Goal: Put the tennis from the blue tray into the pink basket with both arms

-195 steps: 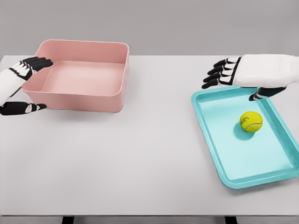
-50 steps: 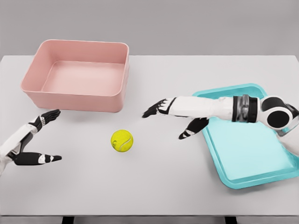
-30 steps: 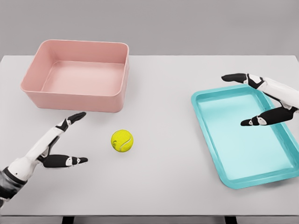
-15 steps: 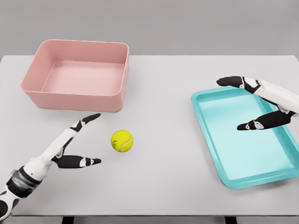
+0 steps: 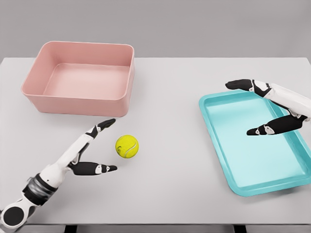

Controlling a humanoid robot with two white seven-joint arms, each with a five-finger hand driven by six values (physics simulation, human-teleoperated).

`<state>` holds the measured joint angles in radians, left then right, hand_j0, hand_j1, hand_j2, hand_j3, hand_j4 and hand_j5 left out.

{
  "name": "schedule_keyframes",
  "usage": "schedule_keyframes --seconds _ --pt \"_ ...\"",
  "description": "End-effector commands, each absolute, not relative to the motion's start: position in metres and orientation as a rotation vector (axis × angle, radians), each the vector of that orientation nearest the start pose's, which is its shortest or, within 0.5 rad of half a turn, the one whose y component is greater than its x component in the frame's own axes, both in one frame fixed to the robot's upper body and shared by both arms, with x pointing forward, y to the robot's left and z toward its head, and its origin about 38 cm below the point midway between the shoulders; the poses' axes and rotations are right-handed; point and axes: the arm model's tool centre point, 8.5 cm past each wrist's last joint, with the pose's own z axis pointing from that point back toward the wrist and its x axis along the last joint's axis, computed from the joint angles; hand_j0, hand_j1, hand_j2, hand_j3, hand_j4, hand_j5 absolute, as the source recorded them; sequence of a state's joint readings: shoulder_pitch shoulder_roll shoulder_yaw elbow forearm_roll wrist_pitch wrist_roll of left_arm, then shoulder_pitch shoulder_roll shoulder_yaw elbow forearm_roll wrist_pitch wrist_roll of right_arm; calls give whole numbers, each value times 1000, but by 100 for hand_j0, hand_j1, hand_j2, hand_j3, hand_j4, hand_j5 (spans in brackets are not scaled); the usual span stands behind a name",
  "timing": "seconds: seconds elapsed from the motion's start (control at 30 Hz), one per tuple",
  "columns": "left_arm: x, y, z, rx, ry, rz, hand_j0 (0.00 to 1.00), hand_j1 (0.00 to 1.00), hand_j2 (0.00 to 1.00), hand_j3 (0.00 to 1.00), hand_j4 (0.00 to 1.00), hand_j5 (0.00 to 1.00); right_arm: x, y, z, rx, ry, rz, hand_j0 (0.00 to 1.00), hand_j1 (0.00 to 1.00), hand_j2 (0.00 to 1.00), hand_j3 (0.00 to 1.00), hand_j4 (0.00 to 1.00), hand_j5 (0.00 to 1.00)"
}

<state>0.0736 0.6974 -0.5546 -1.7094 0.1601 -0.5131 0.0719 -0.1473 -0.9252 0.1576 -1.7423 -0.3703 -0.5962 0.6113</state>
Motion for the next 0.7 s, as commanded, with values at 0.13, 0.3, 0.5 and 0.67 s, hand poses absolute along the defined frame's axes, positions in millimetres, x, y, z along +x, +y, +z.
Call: schedule_keyframes --seconds 0.13,0.3,0.5,0.67 --pt "286 251 75 -189 -1709 -790 100 100 100 100 100 100 341 -341 260 135 -1886 1460 100 100 100 100 100 100" --pt "287 242 75 -207 -1715 -811 100 100 100 100 100 100 340 -341 261 136 -1887 1461 100 100 100 100 100 100" --pt "288 234 72 -222 -1711 -804 100 100 100 100 100 100 340 -341 260 136 -1885 1460 100 100 100 100 100 100" --pt "289 230 68 -216 -1689 -790 100 100 100 100 100 100 340 -341 260 136 -1885 1460 100 100 100 100 100 100"
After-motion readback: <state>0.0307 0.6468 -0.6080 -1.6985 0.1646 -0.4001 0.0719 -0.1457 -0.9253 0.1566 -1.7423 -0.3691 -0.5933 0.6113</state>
